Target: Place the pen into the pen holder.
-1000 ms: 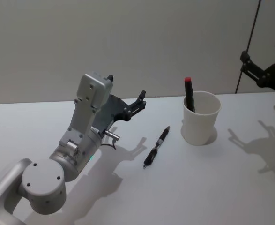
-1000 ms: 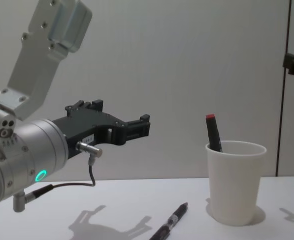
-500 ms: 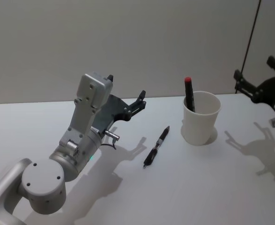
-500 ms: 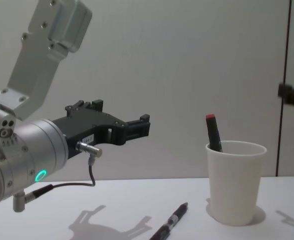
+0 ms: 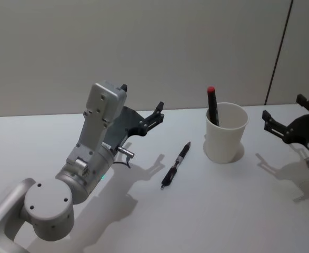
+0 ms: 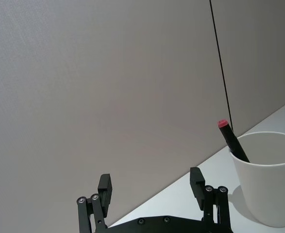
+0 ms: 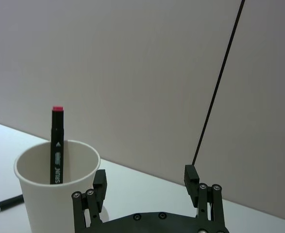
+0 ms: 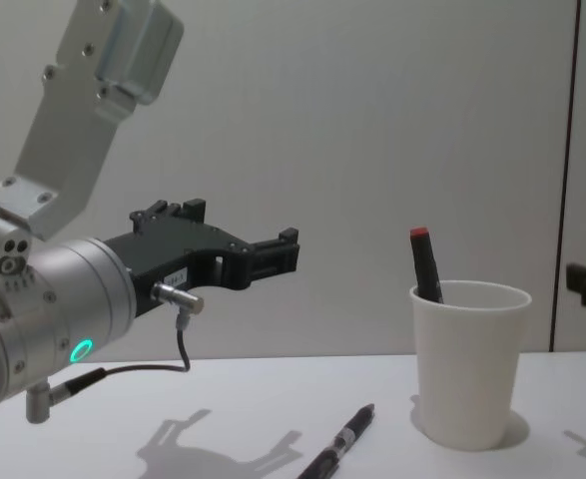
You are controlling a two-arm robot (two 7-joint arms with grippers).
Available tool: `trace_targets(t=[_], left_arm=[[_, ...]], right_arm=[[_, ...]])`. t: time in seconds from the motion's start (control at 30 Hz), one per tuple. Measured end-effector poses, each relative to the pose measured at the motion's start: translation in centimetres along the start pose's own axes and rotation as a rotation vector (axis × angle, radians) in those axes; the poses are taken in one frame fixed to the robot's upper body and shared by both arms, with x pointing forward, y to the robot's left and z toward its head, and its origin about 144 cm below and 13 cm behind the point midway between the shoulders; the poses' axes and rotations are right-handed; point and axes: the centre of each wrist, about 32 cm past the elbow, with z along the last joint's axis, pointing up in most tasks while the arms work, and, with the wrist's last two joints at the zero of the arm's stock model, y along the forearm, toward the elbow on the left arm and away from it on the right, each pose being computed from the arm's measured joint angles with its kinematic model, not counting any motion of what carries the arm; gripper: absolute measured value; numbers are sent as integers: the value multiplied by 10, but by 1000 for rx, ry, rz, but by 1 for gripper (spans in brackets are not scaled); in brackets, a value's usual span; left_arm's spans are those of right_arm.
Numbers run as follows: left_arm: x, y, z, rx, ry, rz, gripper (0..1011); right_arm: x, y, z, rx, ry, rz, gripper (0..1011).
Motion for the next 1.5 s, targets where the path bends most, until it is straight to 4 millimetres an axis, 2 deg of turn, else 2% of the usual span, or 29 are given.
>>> trace_targets(t=[0.47, 1.03, 1.5], left_arm=[[0, 0, 0, 0, 0, 0, 1001], [0, 2, 0, 13, 7, -17, 1001], [-2, 19, 7, 125, 40, -134, 1001]], right_arm=[[1, -4, -5, -14, 2, 6, 1002], [2, 4, 16, 209, 59, -23, 1002], [2, 9, 27, 303, 85, -37, 1002]])
